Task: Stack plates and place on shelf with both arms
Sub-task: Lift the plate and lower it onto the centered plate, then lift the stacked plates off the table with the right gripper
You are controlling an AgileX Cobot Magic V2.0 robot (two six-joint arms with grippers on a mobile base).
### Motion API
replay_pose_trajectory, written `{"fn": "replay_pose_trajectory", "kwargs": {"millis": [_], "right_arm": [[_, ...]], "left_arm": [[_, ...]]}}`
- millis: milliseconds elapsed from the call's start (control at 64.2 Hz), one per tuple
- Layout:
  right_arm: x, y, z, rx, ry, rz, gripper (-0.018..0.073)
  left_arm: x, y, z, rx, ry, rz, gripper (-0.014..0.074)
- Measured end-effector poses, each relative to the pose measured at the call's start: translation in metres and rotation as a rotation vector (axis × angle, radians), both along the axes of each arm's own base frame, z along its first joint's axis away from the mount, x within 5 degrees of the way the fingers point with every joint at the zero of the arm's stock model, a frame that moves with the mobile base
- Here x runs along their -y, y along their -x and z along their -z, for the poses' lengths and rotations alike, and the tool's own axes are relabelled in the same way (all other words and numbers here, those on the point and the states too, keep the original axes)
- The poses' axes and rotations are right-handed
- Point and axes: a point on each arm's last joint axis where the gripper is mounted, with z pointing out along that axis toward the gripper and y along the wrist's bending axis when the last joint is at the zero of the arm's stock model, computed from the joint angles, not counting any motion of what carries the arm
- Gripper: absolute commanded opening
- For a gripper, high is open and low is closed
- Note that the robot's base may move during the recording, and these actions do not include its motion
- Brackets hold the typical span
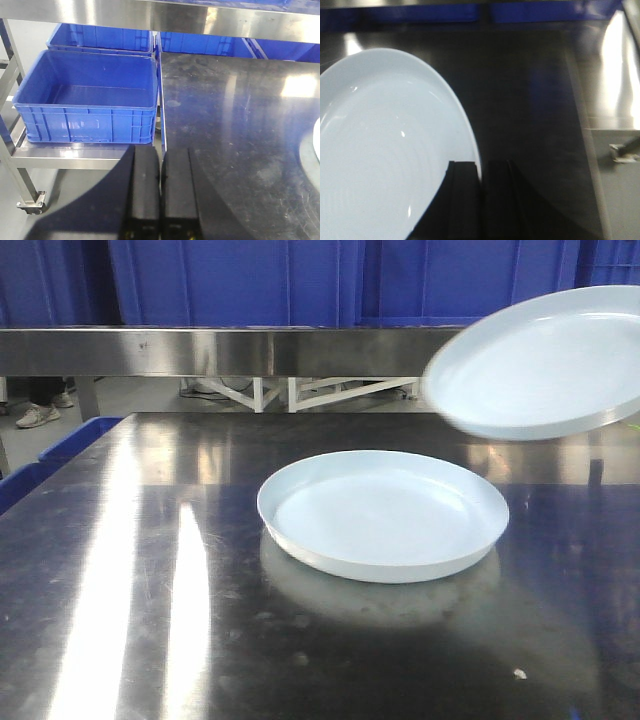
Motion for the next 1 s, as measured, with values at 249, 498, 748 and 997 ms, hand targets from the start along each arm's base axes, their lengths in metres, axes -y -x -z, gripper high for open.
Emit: {"fn": "replay_pose_trajectory", "kwargs": {"millis": [249, 498, 748, 997], "right_arm": [[-0.065, -0.004, 0.023, -0.057, 0.011, -0.215, 0.0020], [-0.090, -0.014, 0.051, -0.137, 0.030, -0.280, 0.0020], [-0.093, -0.021, 0.068, -0.184, 0.040, -0.280, 0.0042], [-0.093, -0.022, 0.074, -0.212, 0.047, -0.279, 0.0447]], "left_arm": [[0.000, 0.000, 0.000, 0.000, 0.000, 0.000, 0.0085], [0.000, 0.000, 0.000, 0.000, 0.000, 0.000, 0.0085], [0.000, 0.000, 0.000, 0.000, 0.000, 0.000, 0.0084], [0.000, 0.000, 0.000, 0.000, 0.000, 0.000, 0.0085]]}}
